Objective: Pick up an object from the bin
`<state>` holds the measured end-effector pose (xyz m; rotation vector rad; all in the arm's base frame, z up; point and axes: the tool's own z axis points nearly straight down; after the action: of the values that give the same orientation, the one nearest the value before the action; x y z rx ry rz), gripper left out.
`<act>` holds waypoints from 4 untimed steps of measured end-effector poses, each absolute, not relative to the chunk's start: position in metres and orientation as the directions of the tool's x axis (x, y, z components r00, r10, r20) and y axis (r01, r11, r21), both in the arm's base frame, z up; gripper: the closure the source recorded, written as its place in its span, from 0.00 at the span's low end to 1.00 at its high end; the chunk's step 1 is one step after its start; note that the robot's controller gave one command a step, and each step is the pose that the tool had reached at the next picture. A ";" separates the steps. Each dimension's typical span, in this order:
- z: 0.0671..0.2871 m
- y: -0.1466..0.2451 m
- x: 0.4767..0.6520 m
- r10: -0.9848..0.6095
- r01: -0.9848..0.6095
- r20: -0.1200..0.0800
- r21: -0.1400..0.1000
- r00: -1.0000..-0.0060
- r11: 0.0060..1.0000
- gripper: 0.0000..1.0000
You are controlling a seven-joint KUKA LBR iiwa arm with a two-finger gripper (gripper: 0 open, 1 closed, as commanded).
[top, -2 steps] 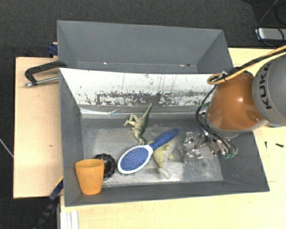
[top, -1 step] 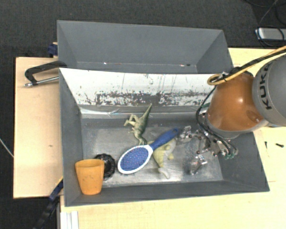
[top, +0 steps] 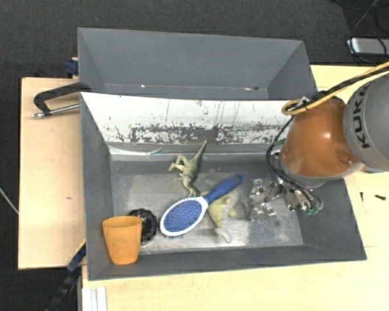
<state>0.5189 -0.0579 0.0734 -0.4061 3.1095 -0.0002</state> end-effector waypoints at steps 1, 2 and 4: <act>0.072 -0.058 0.518 -0.257 -0.257 -0.001 0.000 -0.967 0.967 0.00; 0.073 -0.058 0.519 -0.257 -0.257 -0.005 -0.001 -0.966 0.966 1.00; 0.093 0.018 0.560 -0.235 -0.235 -0.010 0.002 -0.972 0.972 0.00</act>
Offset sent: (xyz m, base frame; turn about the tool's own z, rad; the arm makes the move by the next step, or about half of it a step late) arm 0.0000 0.0000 0.0000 0.0000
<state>0.5605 0.0180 0.0932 -0.3709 3.1097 0.0049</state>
